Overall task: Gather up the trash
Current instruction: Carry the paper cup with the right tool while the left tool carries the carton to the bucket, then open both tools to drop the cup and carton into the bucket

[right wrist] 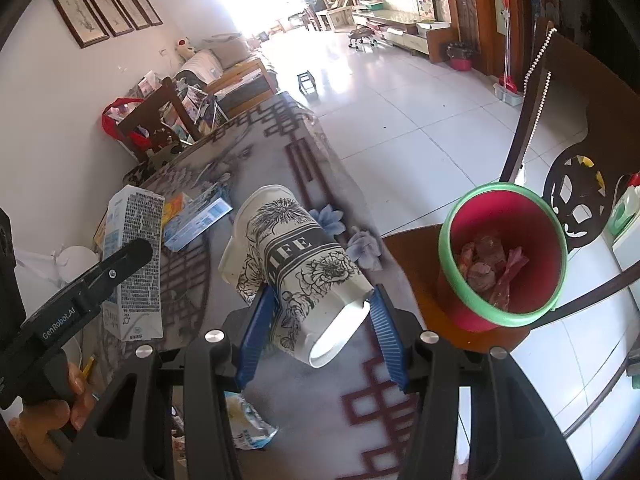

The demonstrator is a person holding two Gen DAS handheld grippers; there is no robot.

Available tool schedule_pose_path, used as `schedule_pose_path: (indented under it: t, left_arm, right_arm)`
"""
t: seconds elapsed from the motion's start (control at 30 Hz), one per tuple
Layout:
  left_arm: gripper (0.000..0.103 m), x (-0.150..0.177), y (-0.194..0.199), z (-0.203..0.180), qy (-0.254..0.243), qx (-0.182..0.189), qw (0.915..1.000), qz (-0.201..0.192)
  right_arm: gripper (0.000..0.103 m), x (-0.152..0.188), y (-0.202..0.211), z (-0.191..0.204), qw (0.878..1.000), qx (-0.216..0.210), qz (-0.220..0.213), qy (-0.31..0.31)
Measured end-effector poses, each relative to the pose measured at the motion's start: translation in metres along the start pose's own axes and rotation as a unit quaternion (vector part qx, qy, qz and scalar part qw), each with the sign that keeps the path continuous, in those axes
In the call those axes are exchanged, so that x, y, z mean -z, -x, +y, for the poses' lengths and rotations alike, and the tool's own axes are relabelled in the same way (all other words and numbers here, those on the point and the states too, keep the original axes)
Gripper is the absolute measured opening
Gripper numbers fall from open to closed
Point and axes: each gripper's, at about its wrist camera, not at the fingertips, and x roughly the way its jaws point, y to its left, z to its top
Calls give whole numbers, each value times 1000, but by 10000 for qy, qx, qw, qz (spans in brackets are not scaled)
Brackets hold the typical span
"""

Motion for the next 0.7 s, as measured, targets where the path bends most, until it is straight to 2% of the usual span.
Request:
schedule_pose_path:
  t: [0.37, 0.7]
  left_arm:
    - [52, -21, -42, -70, -375, 375, 9984, 199]
    - [52, -39, -94, -149, -973, 874, 9904, 436]
  right_arm:
    - [49, -21, 15, -72, 9984, 309, -195, -421]
    - [49, -32, 30, -147, 9914, 775, -361, -991]
